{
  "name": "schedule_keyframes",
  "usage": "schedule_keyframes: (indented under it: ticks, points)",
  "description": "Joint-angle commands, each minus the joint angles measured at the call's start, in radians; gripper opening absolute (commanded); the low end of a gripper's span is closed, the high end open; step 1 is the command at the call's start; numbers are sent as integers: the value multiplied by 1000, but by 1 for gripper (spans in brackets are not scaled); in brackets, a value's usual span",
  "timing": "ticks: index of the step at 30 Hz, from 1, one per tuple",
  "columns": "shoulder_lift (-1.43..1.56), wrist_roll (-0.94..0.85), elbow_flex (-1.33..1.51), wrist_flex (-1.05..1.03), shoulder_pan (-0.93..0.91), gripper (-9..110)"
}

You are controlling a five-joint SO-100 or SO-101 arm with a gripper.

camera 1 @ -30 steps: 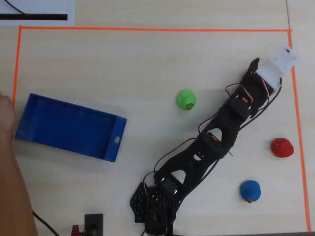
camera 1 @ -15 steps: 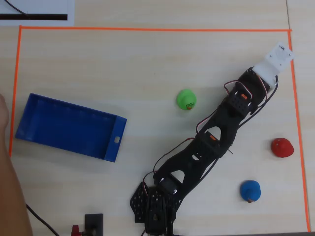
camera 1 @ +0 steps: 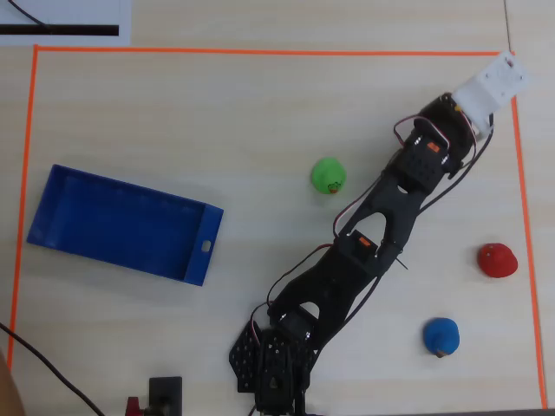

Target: Grasp yellow duck and put it into box.

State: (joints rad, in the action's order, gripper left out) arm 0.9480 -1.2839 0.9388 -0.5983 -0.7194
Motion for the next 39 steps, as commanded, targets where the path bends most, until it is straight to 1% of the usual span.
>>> schedule_keyframes:
  ticks: [1, 4, 10, 15, 19, 22, 25, 31, 36, 39]
  points:
    - [235, 26, -15, -196, 63, 0]
    - [417, 15, 133, -319, 124, 0]
    - [861, -48, 580, -523, 291, 0]
    - [1197, -49, 877, -686, 417, 0]
    - [1399, -54, 1003, -854, 515, 0]
    - [1502, -35, 1005, -1019, 640, 0]
    - [1540, 51, 959, -1161, 813, 0]
    - [1505, 209, 931, -1172, 1132, 0]
    - [1348, 314, 891, -1172, 1345, 0]
    - [1216, 367, 808, -1172, 1443, 0]
